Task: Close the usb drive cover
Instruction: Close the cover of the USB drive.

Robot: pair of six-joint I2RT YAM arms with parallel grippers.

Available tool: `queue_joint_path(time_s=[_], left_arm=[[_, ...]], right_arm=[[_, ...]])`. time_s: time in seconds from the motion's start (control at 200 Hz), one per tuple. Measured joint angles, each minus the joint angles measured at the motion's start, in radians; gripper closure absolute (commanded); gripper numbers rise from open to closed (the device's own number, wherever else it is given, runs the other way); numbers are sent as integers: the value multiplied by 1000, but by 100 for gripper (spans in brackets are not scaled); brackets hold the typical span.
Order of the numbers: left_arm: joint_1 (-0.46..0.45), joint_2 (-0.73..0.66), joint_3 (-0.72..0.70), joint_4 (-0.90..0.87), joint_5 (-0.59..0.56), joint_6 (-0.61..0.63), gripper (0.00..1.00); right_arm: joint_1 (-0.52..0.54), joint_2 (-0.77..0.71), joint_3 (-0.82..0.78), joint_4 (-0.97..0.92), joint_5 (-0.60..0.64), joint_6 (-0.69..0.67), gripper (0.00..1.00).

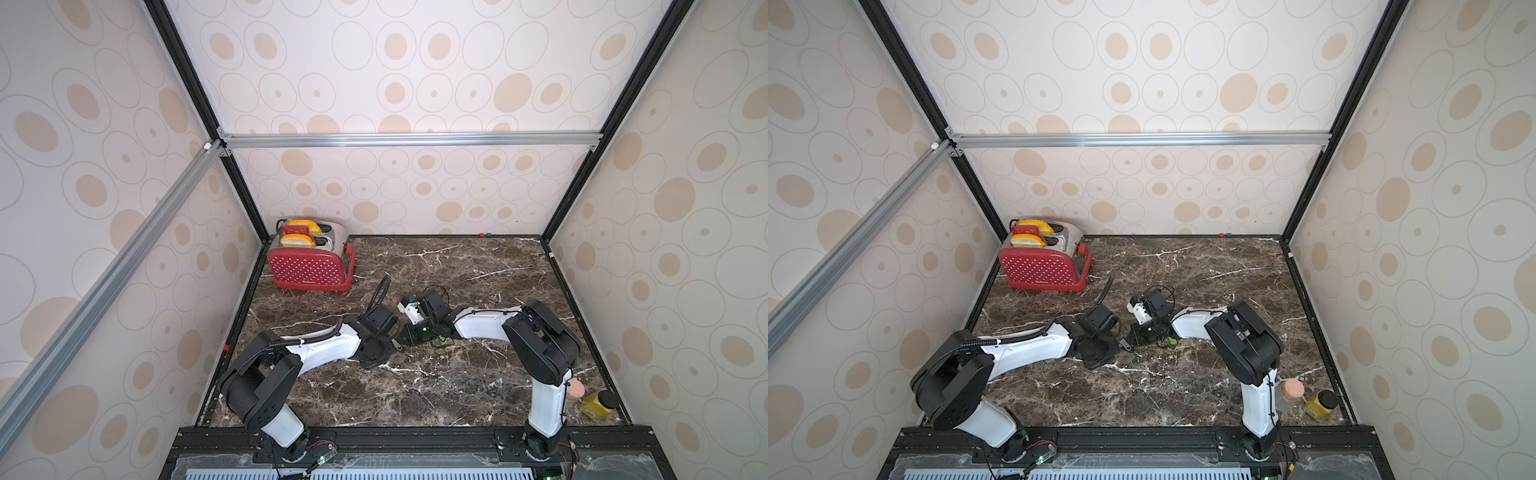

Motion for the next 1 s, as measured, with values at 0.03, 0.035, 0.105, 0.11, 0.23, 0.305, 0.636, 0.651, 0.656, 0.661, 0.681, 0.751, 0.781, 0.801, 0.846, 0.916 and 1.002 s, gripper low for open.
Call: queue_joint_path(time_s=[0.03, 0.035, 0.105, 0.11, 0.23, 0.305, 0.636, 0.651, 0.656, 0.661, 0.681, 0.751, 0.781, 0.801, 0.846, 0.916, 1.002], left_arm=[[0, 5, 5, -8, -3, -2, 100], [0, 6, 5, -9, -3, -2, 100], [0, 16, 18, -27, -11, -6, 100], [0, 17, 19, -28, -12, -6, 100], [0, 44, 54, -40, -23, -10, 100], [0, 64, 70, -33, -23, -13, 100], [0, 112, 87, 24, -23, -29, 100], [0, 112, 88, 26, -24, -31, 100], [0, 113, 88, 26, -24, -31, 100], [0, 113, 89, 26, -24, -31, 100], [0, 114, 90, 27, -24, -32, 100], [0, 123, 101, 27, -29, -34, 100], [0, 127, 106, 27, -31, -35, 100], [0, 130, 109, 27, -34, -35, 100], [0, 134, 116, 24, -40, -35, 100], [0, 136, 119, 19, -51, -34, 100], [0, 135, 120, 15, -64, -34, 100]], right_arm=[[0, 0, -1, 2, 0, 2, 100], [0, 0, -1, 3, 0, 2, 100], [2, 0, -3, 9, 0, 5, 100], [2, 0, -4, 10, 0, 6, 100], [3, 0, -15, 35, -3, 10, 100], [3, 0, -21, 47, -6, 13, 100], [3, 0, -40, 86, -19, 25, 100], [3, 0, -41, 89, -20, 25, 100], [3, 0, -42, 89, -20, 26, 100], [3, 0, -42, 90, -20, 26, 100], [3, 0, -44, 93, -21, 27, 100], [3, -1, -50, 103, -26, 32, 100], [4, -2, -53, 108, -27, 32, 100], [4, -2, -55, 110, -27, 33, 100], [5, -4, -60, 116, -27, 34, 100], [5, -5, -64, 123, -32, 37, 100], [5, -5, -72, 135, -46, 44, 100]])
